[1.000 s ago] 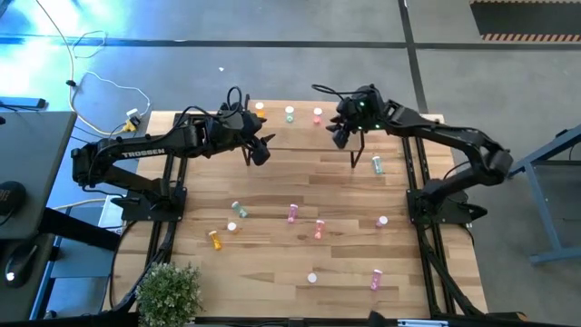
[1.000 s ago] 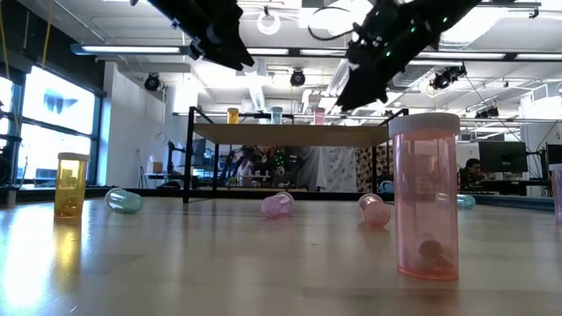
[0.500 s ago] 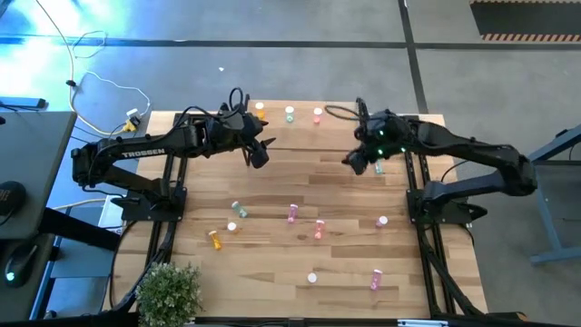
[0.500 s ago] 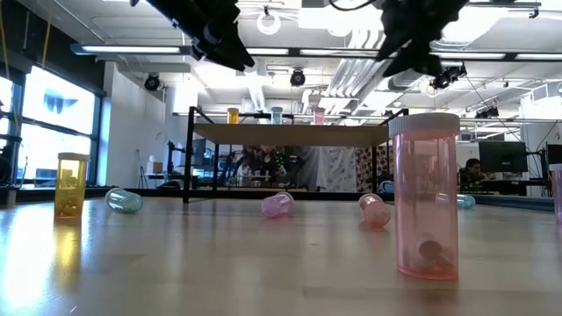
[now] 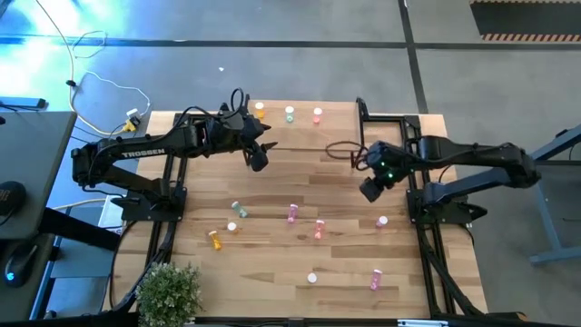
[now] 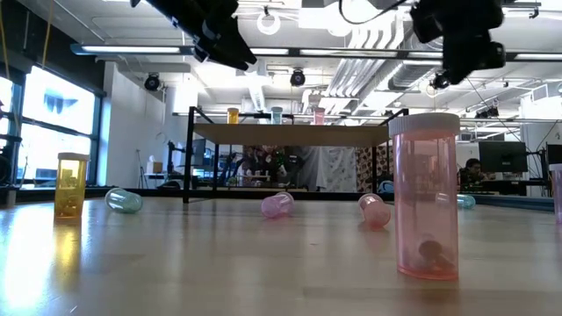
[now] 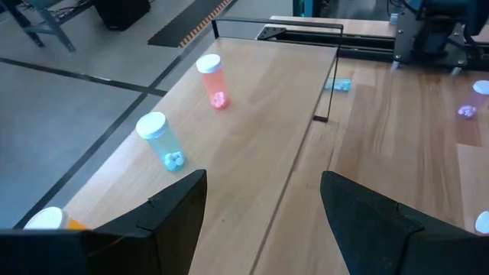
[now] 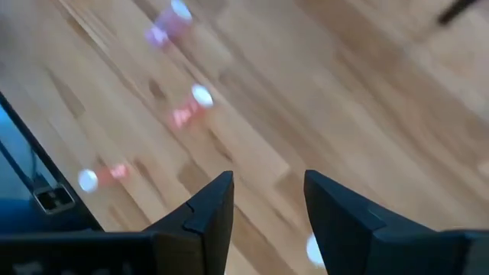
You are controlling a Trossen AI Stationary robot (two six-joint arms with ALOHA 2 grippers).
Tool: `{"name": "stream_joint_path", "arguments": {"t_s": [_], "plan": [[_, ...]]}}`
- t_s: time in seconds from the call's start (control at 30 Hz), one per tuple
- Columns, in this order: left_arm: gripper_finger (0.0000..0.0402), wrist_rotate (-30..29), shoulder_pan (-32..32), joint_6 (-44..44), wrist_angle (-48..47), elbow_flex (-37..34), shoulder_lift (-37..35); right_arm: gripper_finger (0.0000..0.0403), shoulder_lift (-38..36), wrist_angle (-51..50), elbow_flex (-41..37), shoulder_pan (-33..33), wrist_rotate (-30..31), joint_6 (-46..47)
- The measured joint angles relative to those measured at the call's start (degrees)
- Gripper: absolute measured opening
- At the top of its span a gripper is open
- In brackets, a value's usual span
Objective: Pick and place medicine bottles onto shelf by color
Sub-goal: Put the top right purple pill bottle on the shelf
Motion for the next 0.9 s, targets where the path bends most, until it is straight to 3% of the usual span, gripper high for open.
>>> {"name": "stream_joint_path", "arguments": {"t_s": [0.43, 0.9], "plan": [[0.0246, -0.03, -0.04, -2.78, -0.09, 0.0, 0.0, 0.023, 0.13, -7.5, -6.49, 7.94, -2.16, 9.33], [0.0246, -0.17, -0.04, -3.0, -0.17, 0.0, 0.0, 0.0232, 0.13, 1.88, -18.03, 13.76, -2.66, 19.65]]}}
